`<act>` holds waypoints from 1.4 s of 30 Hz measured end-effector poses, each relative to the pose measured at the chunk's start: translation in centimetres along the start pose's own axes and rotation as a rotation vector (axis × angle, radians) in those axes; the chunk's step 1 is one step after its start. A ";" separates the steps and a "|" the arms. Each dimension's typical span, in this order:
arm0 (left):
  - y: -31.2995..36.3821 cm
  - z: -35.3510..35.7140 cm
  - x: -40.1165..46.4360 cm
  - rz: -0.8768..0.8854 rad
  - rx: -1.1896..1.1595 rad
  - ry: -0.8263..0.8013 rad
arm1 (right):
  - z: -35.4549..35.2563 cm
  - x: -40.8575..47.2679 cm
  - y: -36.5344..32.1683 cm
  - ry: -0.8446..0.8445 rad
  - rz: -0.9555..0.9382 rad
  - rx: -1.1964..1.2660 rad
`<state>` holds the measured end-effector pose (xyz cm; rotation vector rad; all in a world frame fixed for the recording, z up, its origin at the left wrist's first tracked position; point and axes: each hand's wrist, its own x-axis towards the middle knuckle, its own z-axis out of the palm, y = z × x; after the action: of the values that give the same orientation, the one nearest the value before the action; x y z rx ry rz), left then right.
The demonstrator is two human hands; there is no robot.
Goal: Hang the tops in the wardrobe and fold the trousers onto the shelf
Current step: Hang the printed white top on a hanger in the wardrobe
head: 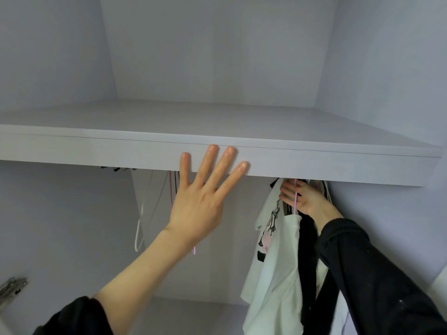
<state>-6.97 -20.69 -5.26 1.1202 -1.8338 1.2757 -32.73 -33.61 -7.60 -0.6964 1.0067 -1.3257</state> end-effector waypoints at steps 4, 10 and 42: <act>0.1 -0.2 -0.1 -0.006 -0.007 -0.016 | -1.1 -0.2 -1.0 0.152 -0.033 -0.167; 0.0 -0.7 0.0 -0.015 -0.019 -0.077 | -2.6 0.5 -1.6 0.404 -0.130 -0.172; 18.2 -16.9 -15.2 0.029 -1.478 -0.870 | -9.3 -45.8 16.8 0.620 -0.107 -1.027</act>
<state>-16.15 2.67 -20.02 0.6928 -2.4957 -0.8224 -31.27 15.03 -17.59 -1.1214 2.2400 -1.0661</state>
